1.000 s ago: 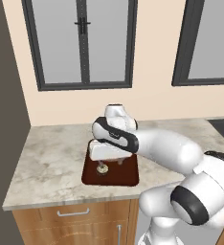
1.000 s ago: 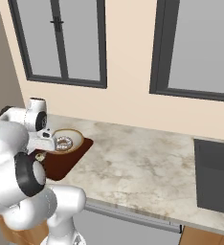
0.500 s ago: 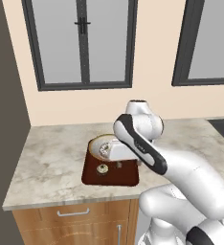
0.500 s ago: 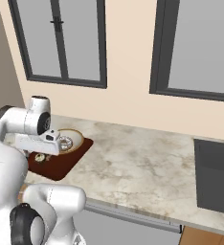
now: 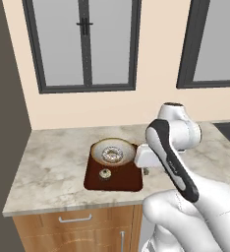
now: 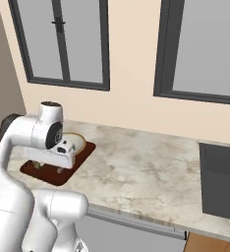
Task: Place the bowl with donut and the cupcake onto the tray.
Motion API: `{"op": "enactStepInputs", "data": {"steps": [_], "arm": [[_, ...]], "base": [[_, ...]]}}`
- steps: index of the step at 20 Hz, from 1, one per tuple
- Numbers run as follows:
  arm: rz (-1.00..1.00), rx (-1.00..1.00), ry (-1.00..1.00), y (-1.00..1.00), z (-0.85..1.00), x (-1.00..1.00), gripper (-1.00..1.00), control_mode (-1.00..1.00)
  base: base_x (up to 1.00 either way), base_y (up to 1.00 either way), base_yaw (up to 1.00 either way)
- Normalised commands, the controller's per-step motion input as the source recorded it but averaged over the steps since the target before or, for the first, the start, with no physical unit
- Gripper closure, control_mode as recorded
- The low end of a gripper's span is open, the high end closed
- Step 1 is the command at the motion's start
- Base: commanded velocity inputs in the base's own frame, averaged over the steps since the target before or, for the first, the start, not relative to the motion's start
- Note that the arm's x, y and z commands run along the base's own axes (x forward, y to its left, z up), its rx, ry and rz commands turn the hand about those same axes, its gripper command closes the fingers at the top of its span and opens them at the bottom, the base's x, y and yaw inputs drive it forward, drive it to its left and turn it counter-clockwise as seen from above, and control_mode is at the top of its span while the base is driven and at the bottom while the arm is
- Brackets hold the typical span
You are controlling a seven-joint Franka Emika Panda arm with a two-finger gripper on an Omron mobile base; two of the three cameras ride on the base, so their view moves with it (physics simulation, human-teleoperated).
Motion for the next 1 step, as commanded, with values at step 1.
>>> {"op": "enactStepInputs", "data": {"steps": [1], "arm": [[-0.08, 0.0, -0.13, -0.4, 0.14, -0.34, -1.0, -1.0]], "base": [[0.0, 0.0, 0.0]]}}
